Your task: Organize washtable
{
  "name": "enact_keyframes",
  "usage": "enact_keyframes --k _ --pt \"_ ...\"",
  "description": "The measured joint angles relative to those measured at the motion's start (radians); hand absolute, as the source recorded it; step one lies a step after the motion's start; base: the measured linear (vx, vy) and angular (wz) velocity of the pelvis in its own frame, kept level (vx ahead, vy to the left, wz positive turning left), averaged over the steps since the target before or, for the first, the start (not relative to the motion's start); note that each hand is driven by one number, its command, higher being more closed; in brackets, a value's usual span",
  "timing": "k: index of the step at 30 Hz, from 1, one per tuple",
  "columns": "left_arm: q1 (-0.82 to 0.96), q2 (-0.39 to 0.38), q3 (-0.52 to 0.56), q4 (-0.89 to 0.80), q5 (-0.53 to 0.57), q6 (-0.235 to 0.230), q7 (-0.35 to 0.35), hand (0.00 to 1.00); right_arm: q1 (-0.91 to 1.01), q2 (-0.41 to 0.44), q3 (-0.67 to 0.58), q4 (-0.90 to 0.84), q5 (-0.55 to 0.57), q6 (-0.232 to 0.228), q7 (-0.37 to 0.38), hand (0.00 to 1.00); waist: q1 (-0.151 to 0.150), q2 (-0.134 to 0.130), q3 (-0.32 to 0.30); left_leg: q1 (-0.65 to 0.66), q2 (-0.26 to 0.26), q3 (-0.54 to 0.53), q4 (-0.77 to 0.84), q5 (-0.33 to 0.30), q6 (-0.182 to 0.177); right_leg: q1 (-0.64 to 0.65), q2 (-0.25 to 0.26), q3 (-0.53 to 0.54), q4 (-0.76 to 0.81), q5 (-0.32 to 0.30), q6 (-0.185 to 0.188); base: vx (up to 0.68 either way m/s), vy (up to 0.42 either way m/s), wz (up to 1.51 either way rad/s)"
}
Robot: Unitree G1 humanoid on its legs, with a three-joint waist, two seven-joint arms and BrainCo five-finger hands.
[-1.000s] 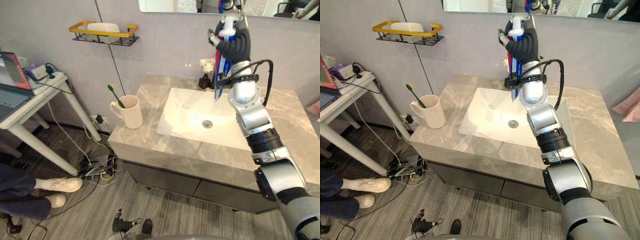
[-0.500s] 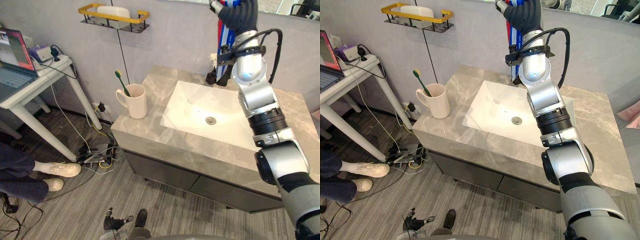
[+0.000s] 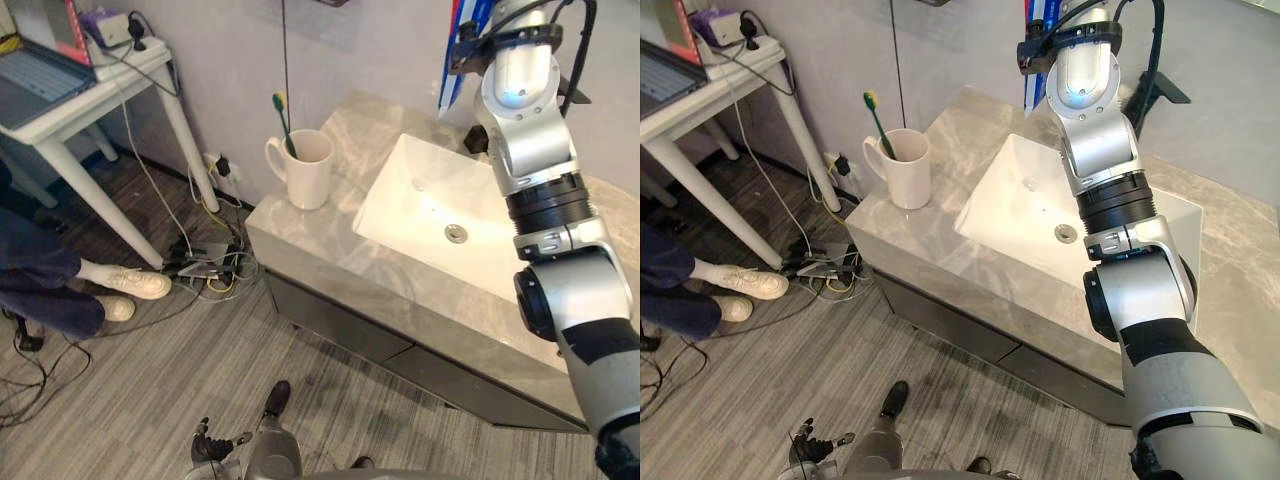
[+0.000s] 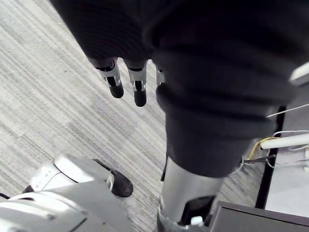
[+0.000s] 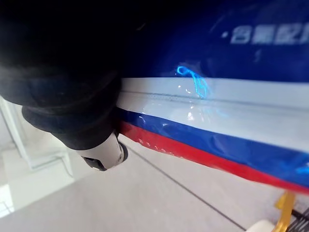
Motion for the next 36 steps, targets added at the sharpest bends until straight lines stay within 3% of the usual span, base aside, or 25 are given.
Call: enact_keyframes --k 5,11,15,22,27,31,33,36 --pt "-0.01 0.0 0.002 -0.018 -0.019 0.001 0.001 0.0 -0.002 0.068 -0.034 -0.007 0.071 0.0 -0.018 1.0 0.031 -0.027 0.013 -0.032 -0.006 -0.019 0.0 0.002 -0.003 -0.013 -0.001 -0.024 -0.006 0.0 0.0 -0.01 -0.027 0.12" --pt "-0.012 0.001 0.002 -0.019 -0.031 0.002 0.004 0.0 -0.002 0.124 -0.034 -0.007 0.087 0.0 -0.021 1.0 0.036 -0.029 0.013 -0.033 -0.016 -0.031 0.005 0.015 -0.016 0.006 -0.002 -0.038 -0.024 0.0 0.0 0.01 -0.017 0.11" --pt "-0.017 -0.001 -0.003 -0.033 -0.033 0.003 0.008 0.0 -0.002 0.129 -0.037 -0.007 0.099 0.0 -0.039 1.0 0.056 -0.03 0.013 -0.038 -0.013 -0.036 0.0 0.015 -0.015 0.007 0.006 -0.042 -0.032 0.001 0.0 -0.05 -0.028 0.04" --pt "-0.022 0.001 -0.003 -0.084 -0.041 -0.002 0.023 0.0 0.002 0.132 -0.039 -0.061 0.118 0.0 -0.049 1.0 0.059 -0.052 0.026 -0.07 -0.018 -0.063 0.0 0.013 -0.01 -0.003 0.01 -0.071 -0.036 0.001 0.0 0.0 -0.013 0.13" --pt "-0.022 -0.001 -0.003 -0.087 -0.044 -0.003 0.023 0.0 0.022 0.132 -0.042 -0.144 0.135 -0.008 -0.078 1.0 0.061 -0.052 0.026 -0.084 -0.023 -0.065 0.0 0.014 -0.007 -0.015 0.011 -0.069 -0.036 0.0 0.0 0.0 -0.001 0.01" --pt "-0.036 -0.006 -0.003 -0.087 -0.051 -0.003 0.023 0.0 0.077 0.131 -0.074 -0.172 0.136 -0.023 -0.083 1.0 0.084 -0.055 0.03 -0.09 -0.022 -0.064 -0.001 0.006 0.007 -0.019 0.012 -0.071 -0.036 0.0 0.0 -0.01 0.0 0.01" --pt "-0.048 -0.007 -0.002 -0.087 -0.063 -0.004 0.023 0.0 0.082 0.127 -0.081 -0.175 0.137 -0.023 -0.084 1.0 0.083 -0.059 0.033 -0.11 -0.022 -0.064 0.0 0.007 0.026 -0.035 0.012 -0.079 -0.035 0.0 0.0 -0.02 0.003 0.08" --pt "-0.058 -0.009 -0.002 -0.086 -0.07 -0.004 0.023 0.0 0.092 0.127 -0.081 -0.178 0.137 -0.023 -0.085 1.0 0.085 -0.061 0.035 -0.119 -0.024 -0.066 0.0 0.009 0.028 -0.038 0.013 -0.083 -0.035 0.0 0.0 0.01 0.004 0.1"
